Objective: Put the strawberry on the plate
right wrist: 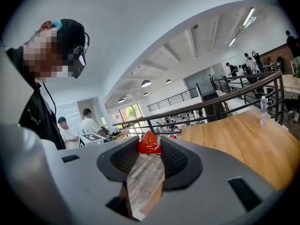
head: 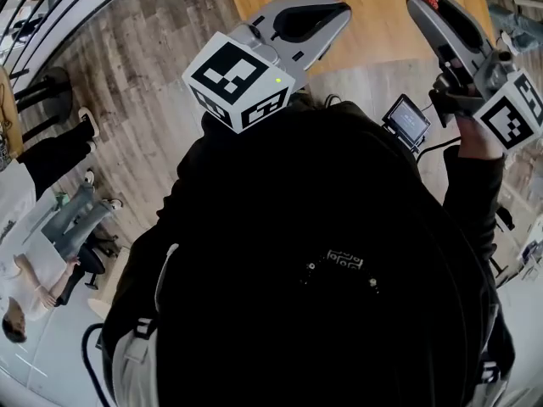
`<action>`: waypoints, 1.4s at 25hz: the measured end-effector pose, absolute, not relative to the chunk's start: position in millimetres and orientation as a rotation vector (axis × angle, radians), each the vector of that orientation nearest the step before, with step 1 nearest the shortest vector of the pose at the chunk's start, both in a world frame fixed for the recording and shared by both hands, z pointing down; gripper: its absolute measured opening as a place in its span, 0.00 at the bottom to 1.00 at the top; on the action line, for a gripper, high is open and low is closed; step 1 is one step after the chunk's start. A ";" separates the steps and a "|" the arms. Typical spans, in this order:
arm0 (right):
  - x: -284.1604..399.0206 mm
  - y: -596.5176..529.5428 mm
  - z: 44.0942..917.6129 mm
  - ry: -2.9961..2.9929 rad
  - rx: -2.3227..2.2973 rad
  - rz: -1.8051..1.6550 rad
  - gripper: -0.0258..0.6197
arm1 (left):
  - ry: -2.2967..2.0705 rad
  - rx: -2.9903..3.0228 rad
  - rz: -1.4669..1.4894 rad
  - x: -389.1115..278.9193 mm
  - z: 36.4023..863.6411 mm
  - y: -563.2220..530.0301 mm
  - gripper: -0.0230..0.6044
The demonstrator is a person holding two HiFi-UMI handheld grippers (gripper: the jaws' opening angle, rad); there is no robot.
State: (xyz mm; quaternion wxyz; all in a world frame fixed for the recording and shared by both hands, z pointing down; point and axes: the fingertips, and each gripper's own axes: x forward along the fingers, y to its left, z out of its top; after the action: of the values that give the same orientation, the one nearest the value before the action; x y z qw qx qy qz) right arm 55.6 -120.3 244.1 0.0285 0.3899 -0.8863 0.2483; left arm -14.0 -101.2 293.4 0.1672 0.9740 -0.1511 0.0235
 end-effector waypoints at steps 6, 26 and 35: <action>27.1 -130.7 216.0 -2.765 1.128 0.745 0.28 | -0.495 2.742 0.058 -41.8 272.5 -108.8 0.03; 47.9 -220.2 246.7 -2.860 0.824 0.803 0.28 | -0.749 2.608 0.024 -26.2 286.9 -170.9 0.03; 32.0 -243.6 254.8 -2.817 0.736 0.839 0.28 | -0.772 2.551 0.074 -30.6 288.3 -181.6 0.03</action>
State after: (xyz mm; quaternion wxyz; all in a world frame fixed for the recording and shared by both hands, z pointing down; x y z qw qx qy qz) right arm 32.0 -243.6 254.8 0.0555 0.2426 -0.9282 0.2764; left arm -30.6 -181.6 288.3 0.2355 0.9298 -0.2815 0.0269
